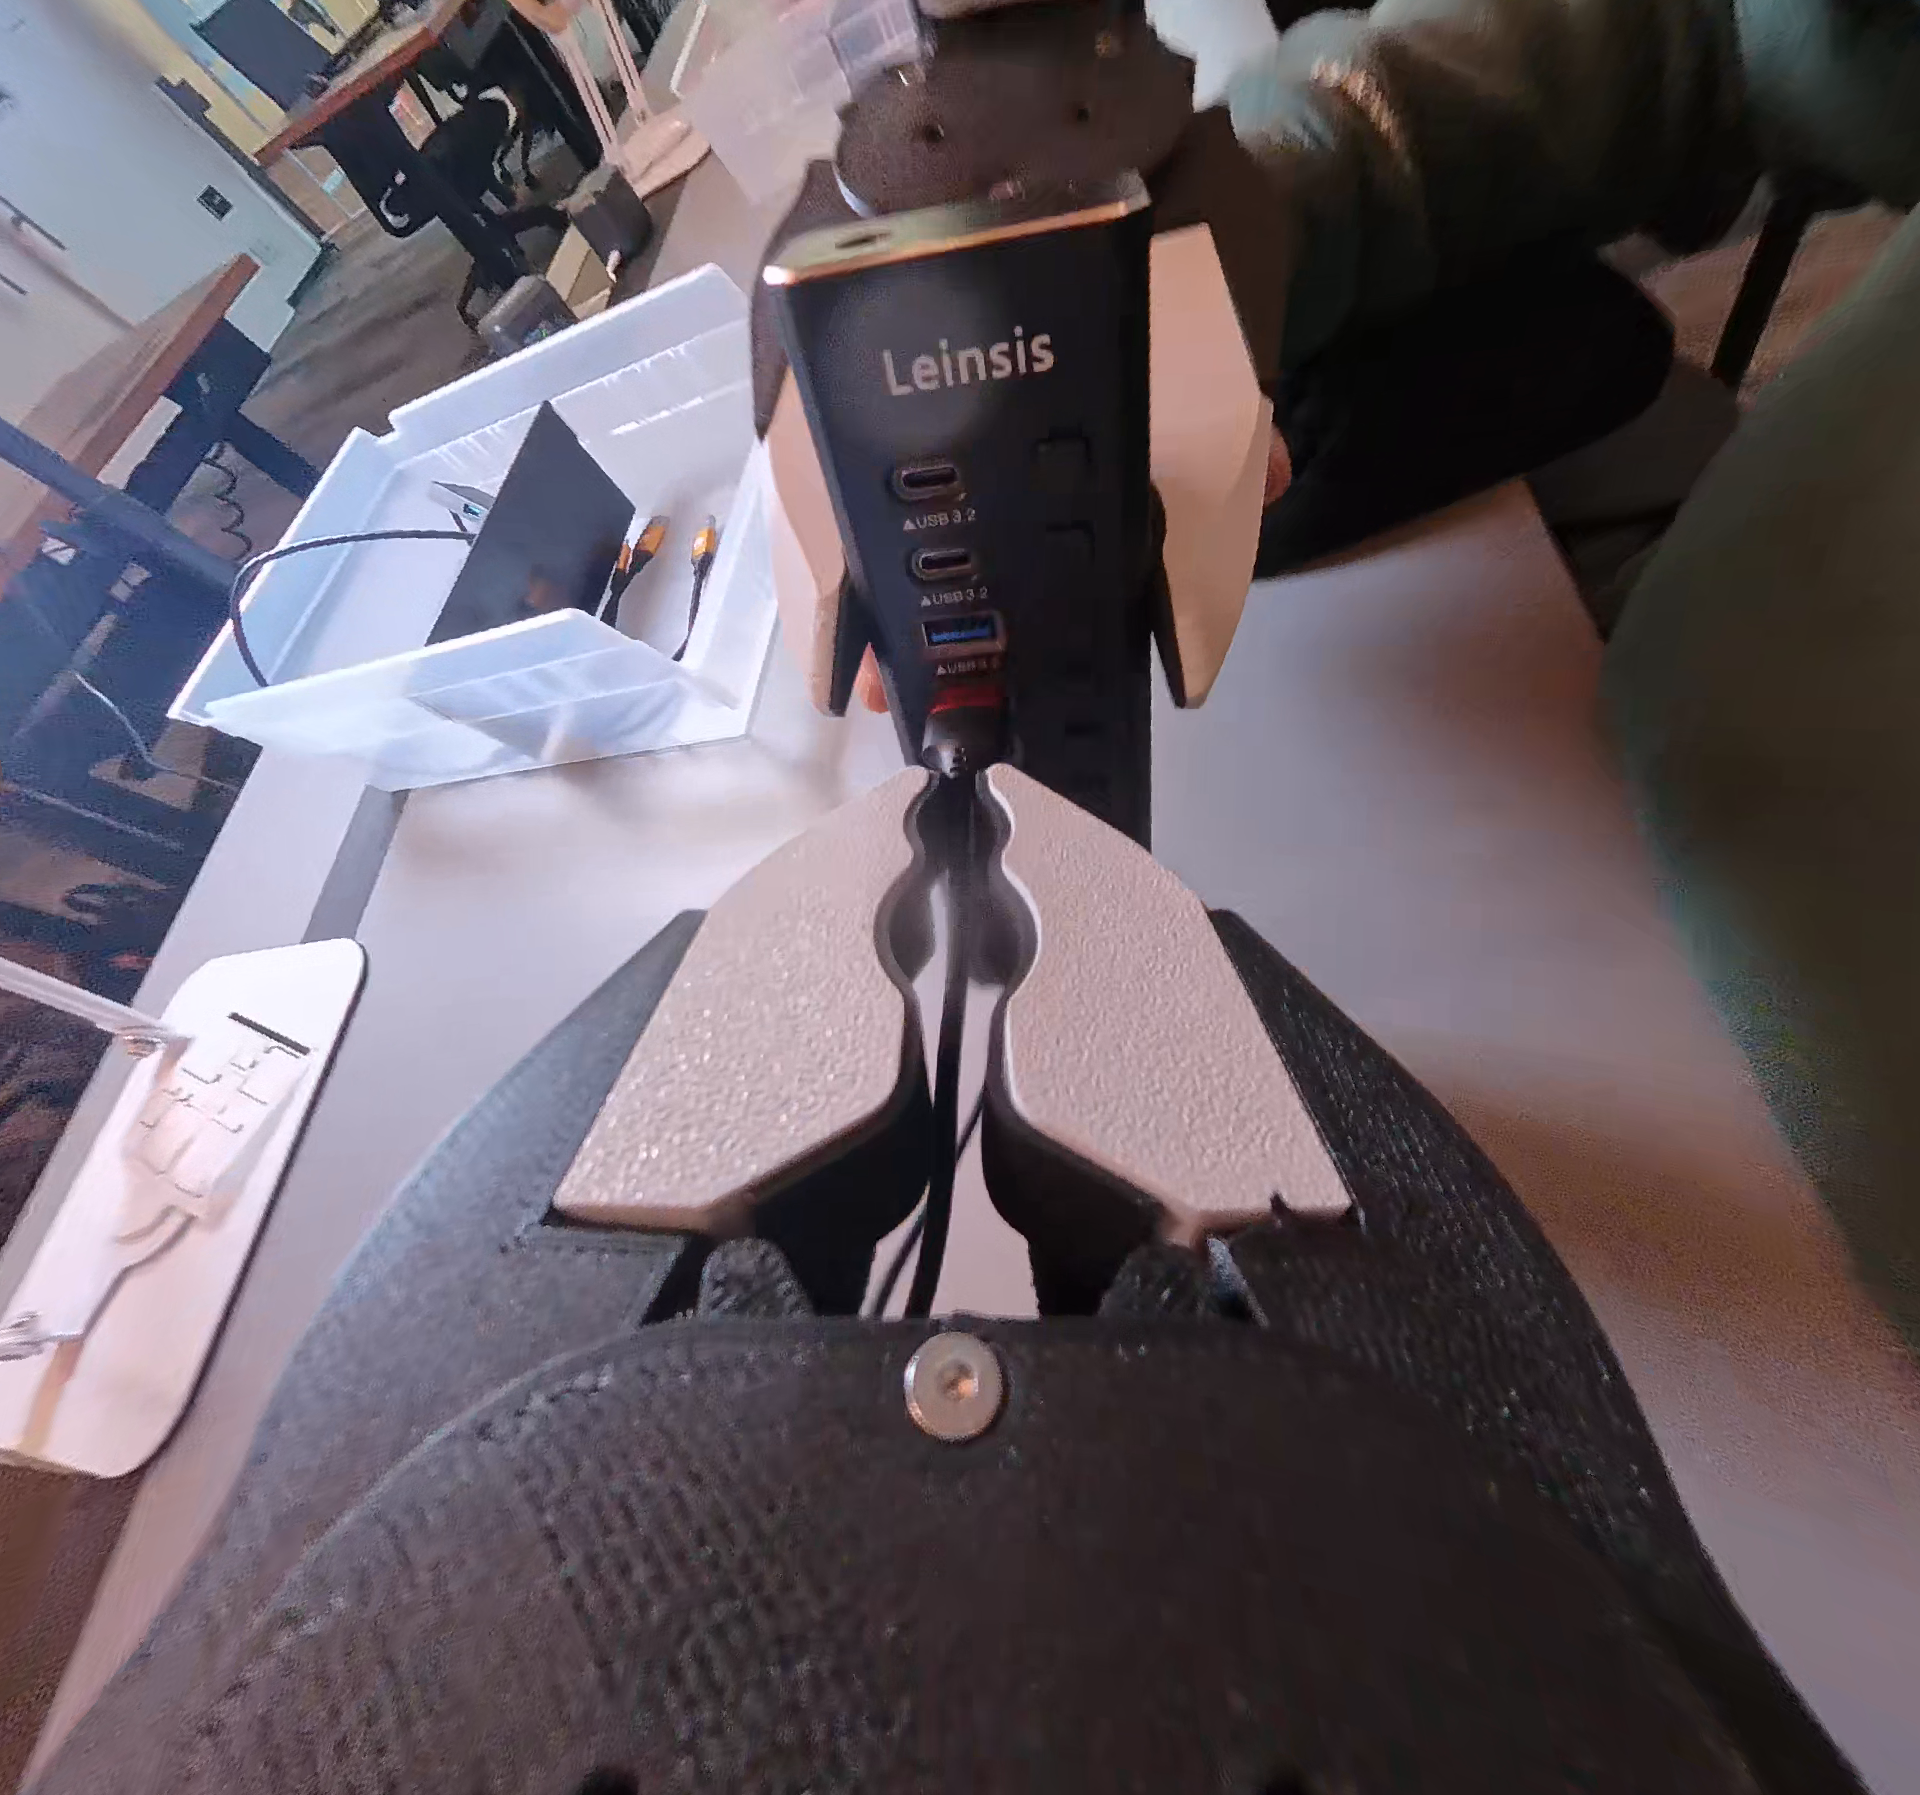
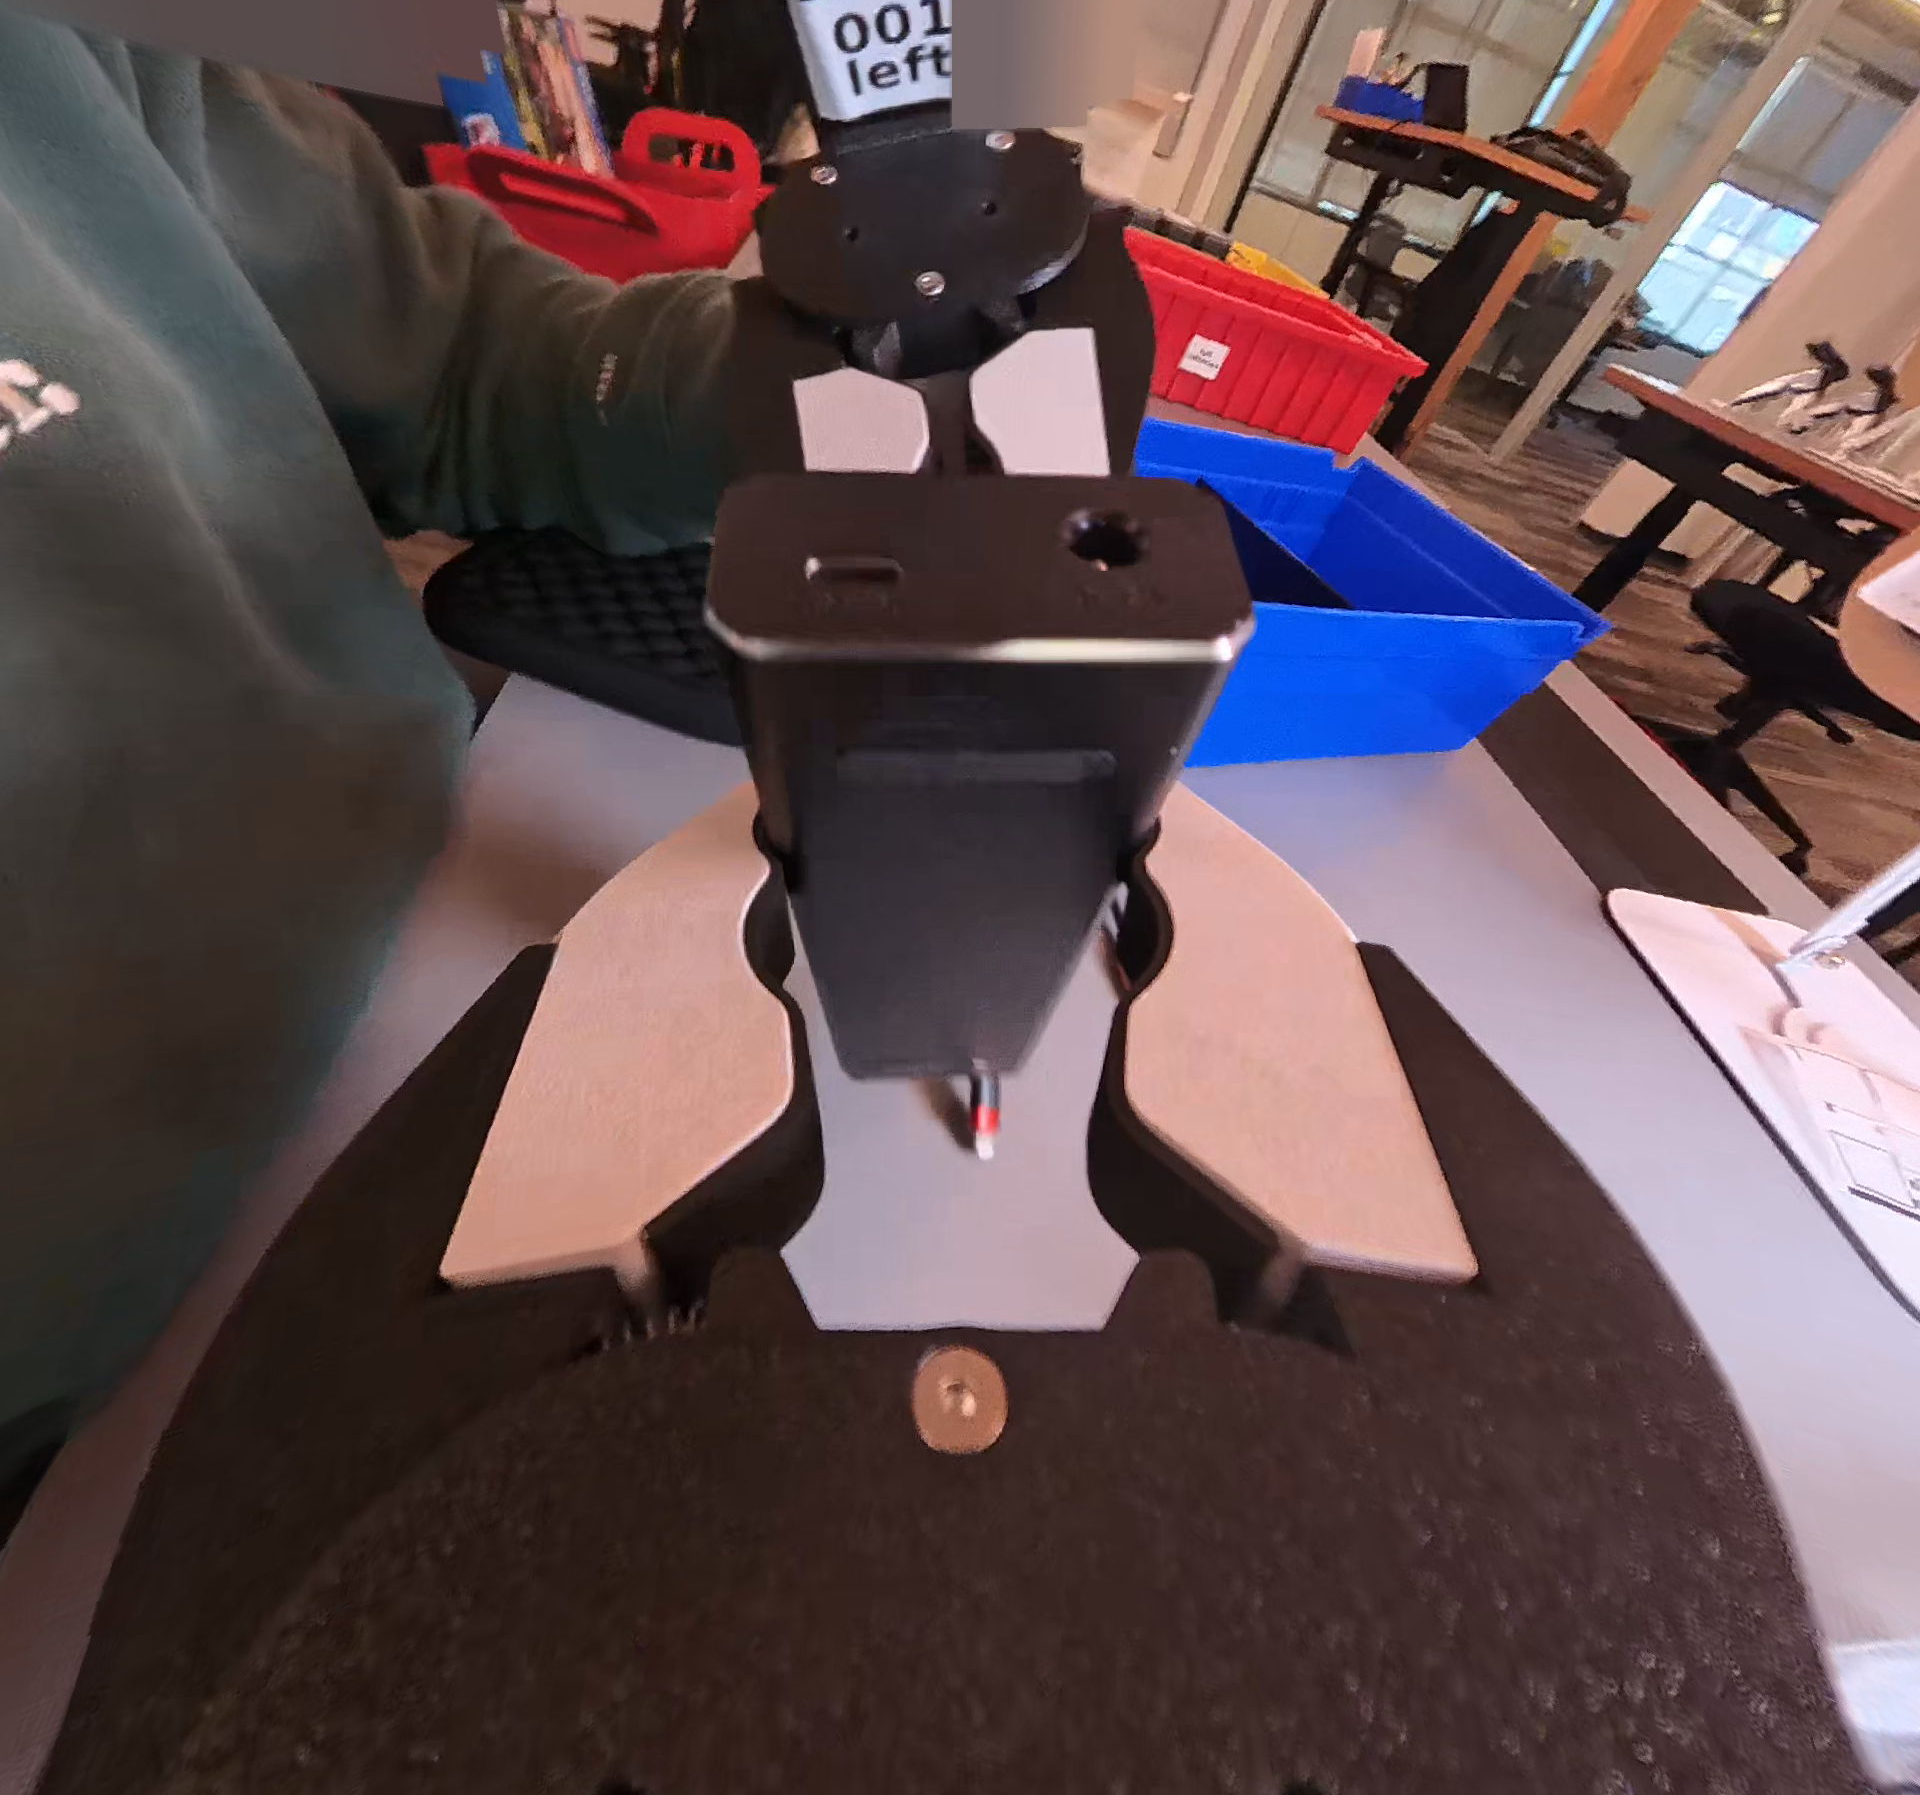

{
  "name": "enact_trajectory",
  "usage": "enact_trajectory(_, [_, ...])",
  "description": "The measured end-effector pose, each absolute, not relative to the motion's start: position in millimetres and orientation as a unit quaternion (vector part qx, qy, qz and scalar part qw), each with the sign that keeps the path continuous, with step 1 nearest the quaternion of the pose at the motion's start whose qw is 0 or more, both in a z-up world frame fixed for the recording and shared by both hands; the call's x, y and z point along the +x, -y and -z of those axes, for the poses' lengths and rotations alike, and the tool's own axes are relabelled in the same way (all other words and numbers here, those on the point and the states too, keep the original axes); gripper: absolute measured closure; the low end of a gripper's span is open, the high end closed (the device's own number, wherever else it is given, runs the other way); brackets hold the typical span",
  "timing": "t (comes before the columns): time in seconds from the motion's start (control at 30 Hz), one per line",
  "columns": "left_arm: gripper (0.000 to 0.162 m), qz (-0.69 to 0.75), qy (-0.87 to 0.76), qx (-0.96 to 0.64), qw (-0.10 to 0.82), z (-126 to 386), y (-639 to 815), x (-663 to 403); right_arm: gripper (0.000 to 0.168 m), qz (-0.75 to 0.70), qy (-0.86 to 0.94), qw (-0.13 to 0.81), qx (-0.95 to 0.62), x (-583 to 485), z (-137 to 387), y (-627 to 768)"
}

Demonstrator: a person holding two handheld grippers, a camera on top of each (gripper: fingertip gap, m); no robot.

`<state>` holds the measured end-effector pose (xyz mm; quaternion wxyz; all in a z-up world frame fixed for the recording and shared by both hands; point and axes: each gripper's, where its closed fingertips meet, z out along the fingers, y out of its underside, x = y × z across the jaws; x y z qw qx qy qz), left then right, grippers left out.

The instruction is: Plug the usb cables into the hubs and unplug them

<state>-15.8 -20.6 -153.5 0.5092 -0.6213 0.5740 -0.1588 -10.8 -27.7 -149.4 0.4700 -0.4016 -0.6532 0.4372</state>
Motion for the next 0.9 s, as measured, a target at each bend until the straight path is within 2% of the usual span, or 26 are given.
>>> enact_trajectory(0.2, [0.158, 0.214, -0.552, -0.618, 0.517, 150, 29, -19, 0.089, -0.464, 0.634, 0.462, -0.411, -21, 156, 33])
enact_trajectory(0.33, [0.158, 0.226, -0.546, -0.607, 0.531, 143, 32, -16, 0.099, -0.474, 0.635, 0.462, -0.399, -24, 153, 39])
enact_trajectory(0.67, [0.159, 0.208, -0.559, -0.613, 0.518, 139, 38, -22, 0.107, -0.456, 0.633, 0.490, -0.389, -16, 143, 41])
enact_trajectory(0.8, [0.160, 0.262, -0.460, -0.628, 0.570, 104, 28, -83, 0.107, -0.471, 0.573, 0.522, -0.422, 15, 127, 7])
enact_trajectory(0.9, [0.160, 0.236, -0.489, -0.641, 0.543, 126, 27, -77, 0.107, -0.467, 0.574, 0.536, -0.408, 10, 120, 9])
